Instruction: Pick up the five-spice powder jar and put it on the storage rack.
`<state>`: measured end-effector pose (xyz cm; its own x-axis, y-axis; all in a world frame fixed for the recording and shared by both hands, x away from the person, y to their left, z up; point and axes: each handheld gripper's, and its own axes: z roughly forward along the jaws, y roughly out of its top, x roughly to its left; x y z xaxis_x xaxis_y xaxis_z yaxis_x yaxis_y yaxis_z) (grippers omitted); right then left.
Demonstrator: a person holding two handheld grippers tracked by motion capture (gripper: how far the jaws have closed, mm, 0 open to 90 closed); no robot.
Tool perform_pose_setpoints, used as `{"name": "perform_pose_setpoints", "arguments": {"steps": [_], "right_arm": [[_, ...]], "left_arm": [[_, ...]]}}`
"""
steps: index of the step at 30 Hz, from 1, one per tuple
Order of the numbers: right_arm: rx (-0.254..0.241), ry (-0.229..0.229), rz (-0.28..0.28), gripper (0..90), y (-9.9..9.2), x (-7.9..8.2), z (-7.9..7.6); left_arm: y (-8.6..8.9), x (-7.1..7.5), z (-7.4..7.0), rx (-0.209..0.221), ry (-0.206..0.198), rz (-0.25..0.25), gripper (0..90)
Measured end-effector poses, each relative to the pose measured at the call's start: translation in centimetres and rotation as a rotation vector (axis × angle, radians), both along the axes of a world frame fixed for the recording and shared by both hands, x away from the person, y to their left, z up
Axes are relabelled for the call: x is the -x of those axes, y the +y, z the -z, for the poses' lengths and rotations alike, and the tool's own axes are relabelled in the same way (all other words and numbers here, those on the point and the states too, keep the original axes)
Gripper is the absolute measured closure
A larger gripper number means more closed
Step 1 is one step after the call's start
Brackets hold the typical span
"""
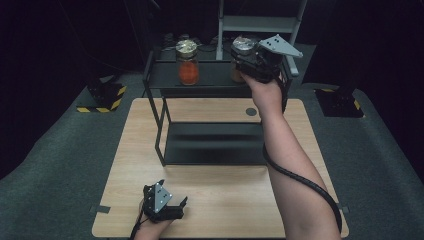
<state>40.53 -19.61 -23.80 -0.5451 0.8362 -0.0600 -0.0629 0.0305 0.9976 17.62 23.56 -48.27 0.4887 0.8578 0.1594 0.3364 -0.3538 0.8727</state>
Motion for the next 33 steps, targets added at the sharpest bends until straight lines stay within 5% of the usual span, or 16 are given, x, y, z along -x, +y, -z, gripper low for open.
{"name": "perform_pose_setpoints", "arguments": {"steps": [5, 17, 33], "right_arm": [[-0.001, 0.006, 0.004, 31.1, 0.1, 0.1, -0.1], [-0.019, 0.027, 0.033, 0.0, 0.1, 1.4, -0.5], [-0.004, -0.007, 0.001, 0.0, -1.4, 5.1, -0.4]], "left_arm": [[0.0, 0.0, 0.0, -0.001, 0.000, -0.001, 0.7], [0.1, 0.0, 0.0, 0.010, 0.004, -0.005, 0.7], [-0.1, -0.2, -0.2, -0.003, 0.012, -0.004, 0.6]]}}
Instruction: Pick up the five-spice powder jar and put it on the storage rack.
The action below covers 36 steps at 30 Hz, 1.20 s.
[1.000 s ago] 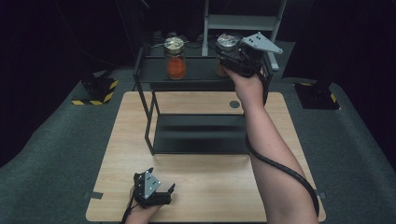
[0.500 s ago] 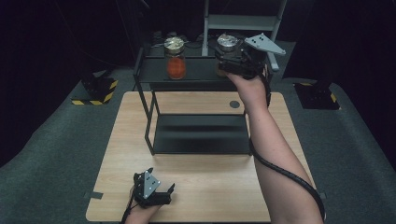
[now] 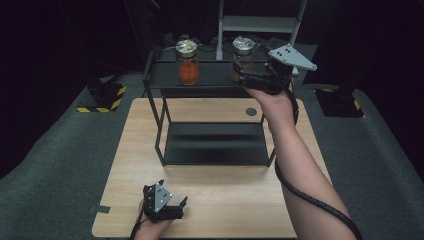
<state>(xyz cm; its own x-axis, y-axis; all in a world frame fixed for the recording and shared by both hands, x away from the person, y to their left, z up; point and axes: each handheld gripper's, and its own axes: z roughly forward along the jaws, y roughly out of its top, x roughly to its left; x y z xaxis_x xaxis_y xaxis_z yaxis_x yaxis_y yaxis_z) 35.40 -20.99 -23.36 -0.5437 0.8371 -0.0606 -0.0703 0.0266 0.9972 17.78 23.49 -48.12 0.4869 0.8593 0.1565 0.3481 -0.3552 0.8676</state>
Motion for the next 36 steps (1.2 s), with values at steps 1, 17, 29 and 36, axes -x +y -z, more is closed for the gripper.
{"name": "perform_pose_setpoints", "arguments": {"steps": [1, 17, 29, 36], "right_arm": [[0.000, 0.000, 0.000, 0.0, 0.0, 0.0, 0.0], [0.007, -0.042, -0.029, 0.0, -1.3, 4.2, 0.9], [0.030, -0.069, -0.039, 0.0, -2.4, 6.8, 2.1], [0.052, -0.078, -0.030, 0.0, -3.1, 8.1, 3.0]], "left_arm": [[0.0, 0.0, 0.0, 0.002, 0.001, -0.001, 0.6], [0.0, 0.0, 0.0, 0.001, 0.001, -0.001, 0.6], [0.0, 0.0, 0.0, -0.002, 0.002, 0.000, 0.6], [-0.1, 0.0, 0.0, -0.007, -0.001, 0.003, 0.6]]}}
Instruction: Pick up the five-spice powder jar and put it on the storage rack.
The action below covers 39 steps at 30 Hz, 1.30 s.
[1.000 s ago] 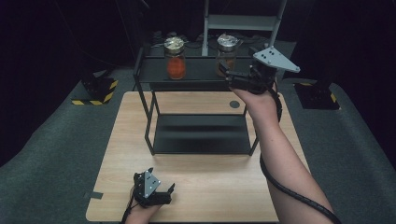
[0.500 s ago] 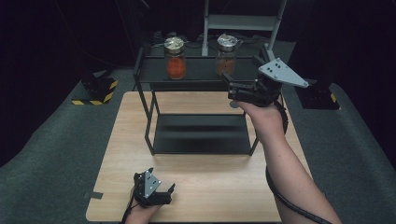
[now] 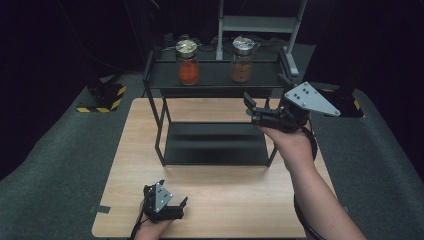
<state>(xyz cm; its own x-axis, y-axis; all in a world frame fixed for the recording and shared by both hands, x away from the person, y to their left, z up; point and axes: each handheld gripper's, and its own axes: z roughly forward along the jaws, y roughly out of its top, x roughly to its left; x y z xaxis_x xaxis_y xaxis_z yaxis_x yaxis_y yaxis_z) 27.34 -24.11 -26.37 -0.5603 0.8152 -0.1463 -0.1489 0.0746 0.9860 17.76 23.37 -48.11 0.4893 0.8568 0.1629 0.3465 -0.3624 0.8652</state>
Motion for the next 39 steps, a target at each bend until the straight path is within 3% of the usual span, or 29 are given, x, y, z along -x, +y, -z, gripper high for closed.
{"name": "perform_pose_setpoints", "arguments": {"steps": [15, 26, 39], "right_arm": [[0.060, 0.008, -0.006, 0.0, -0.6, 1.9, 3.1], [0.134, 0.056, -0.009, 0.0, -1.3, 3.7, 7.1], [0.174, 0.106, -0.004, 0.0, -2.1, 5.2, 10.7]], "left_arm": [[-0.1, 0.1, 0.0, -0.011, -0.005, 0.002, 0.6], [-0.1, 0.0, 0.0, -0.014, -0.002, 0.008, 0.6], [-0.1, 0.0, 0.0, -0.016, -0.003, 0.008, 0.6]]}}
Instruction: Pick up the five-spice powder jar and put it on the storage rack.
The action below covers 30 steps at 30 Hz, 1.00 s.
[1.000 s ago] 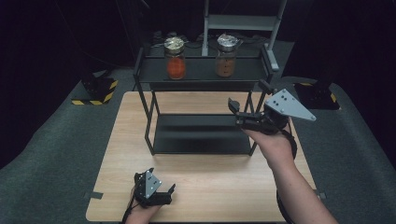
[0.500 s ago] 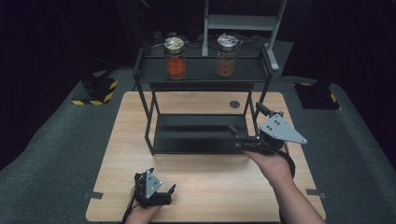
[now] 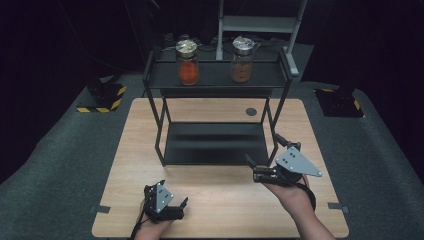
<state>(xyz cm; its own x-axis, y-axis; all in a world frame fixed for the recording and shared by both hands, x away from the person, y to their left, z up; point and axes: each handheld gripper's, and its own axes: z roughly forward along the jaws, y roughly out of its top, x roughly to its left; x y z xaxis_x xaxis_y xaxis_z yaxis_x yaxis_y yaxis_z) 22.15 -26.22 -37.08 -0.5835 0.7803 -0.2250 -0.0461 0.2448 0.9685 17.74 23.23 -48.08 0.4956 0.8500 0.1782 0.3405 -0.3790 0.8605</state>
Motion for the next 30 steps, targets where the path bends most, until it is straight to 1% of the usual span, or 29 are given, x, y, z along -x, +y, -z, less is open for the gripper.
{"name": "perform_pose_setpoints", "arguments": {"steps": [1, 2, 6, 7, 8, 11, 12, 13, 15, 16, 17, 18, 20, 22, 23, 25, 26, 28, 30], "right_arm": [[0.000, 0.000, 0.000, 0.0, 0.0, 0.0, 0.0], [0.011, 0.005, 0.001, 0.0, 0.0, 0.2, 0.7], [0.021, 0.027, 0.004, 0.0, -0.2, 0.4, 1.9], [0.021, 0.027, 0.004, 0.0, -0.2, 0.4, 1.9], [0.026, 0.037, 0.007, 0.0, -0.3, 0.5, 2.5], [0.034, 0.049, 0.008, 0.0, -0.4, 0.5, 3.4], [0.034, 0.049, 0.008, 0.0, -0.4, 0.5, 3.4], [0.039, 0.057, 0.012, 0.0, -0.4, 0.5, 4.1], [0.044, 0.067, 0.015, 0.0, -0.4, 0.6, 4.7], [0.044, 0.067, 0.015, 0.0, -0.4, 0.6, 4.7], [0.047, 0.072, 0.016, 0.0, -0.5, 0.6, 5.0], [0.051, 0.081, 0.021, 0.0, -0.5, 0.6, 5.7], [0.052, 0.086, 0.023, 0.0, -0.5, 0.7, 6.0], [0.058, 0.100, 0.030, 0.0, -0.6, 0.7, 6.8], [0.058, 0.100, 0.030, 0.0, -0.6, 0.7, 6.8], [0.063, 0.111, 0.037, 0.0, -0.6, 0.7, 7.4], [0.069, 0.123, 0.042, 0.0, -0.7, 0.7, 8.0], [0.071, 0.130, 0.045, 0.0, -0.7, 0.7, 8.3], [0.082, 0.150, 0.055, 0.0, -0.8, 0.7, 9.1]], "left_arm": [[0.0, 0.0, 0.0, 0.000, 0.000, 0.000, 0.6], [0.0, 0.0, 0.0, 0.000, 0.000, 0.000, 0.6], [0.0, 0.0, 0.0, -0.003, 0.001, 0.001, 0.6], [0.0, 0.0, 0.0, -0.003, 0.001, 0.001, 0.6], [0.0, 0.0, 0.0, -0.003, 0.002, 0.001, 0.6], [-0.1, 0.0, 0.0, -0.005, 0.002, 0.000, 0.6], [-0.1, 0.0, 0.0, -0.005, 0.002, 0.000, 0.6], [-0.1, 0.0, 0.0, -0.007, 0.001, -0.001, 0.6], [-0.1, 0.0, 0.0, -0.008, 0.000, -0.001, 0.6], [-0.1, 0.0, 0.0, -0.008, 0.000, -0.001, 0.6], [-0.2, 0.0, 0.0, -0.009, 0.000, -0.001, 0.6], [-0.2, 0.0, 0.0, -0.011, 0.000, -0.001, 0.6], [-0.2, 0.0, 0.0, -0.012, -0.002, -0.001, 0.6], [-0.2, 0.0, 0.0, -0.013, -0.002, 0.001, 0.6], [-0.2, 0.0, 0.0, -0.013, -0.002, 0.001, 0.6], [-0.2, 0.0, 0.0, -0.014, -0.002, 0.001, 0.6], [-0.2, 0.1, 0.0, -0.013, -0.003, 0.001, 0.6], [-0.2, 0.1, 0.0, -0.013, -0.003, 0.001, 0.6], [-0.3, 0.1, 0.0, -0.016, -0.003, 0.003, 0.6]]}}
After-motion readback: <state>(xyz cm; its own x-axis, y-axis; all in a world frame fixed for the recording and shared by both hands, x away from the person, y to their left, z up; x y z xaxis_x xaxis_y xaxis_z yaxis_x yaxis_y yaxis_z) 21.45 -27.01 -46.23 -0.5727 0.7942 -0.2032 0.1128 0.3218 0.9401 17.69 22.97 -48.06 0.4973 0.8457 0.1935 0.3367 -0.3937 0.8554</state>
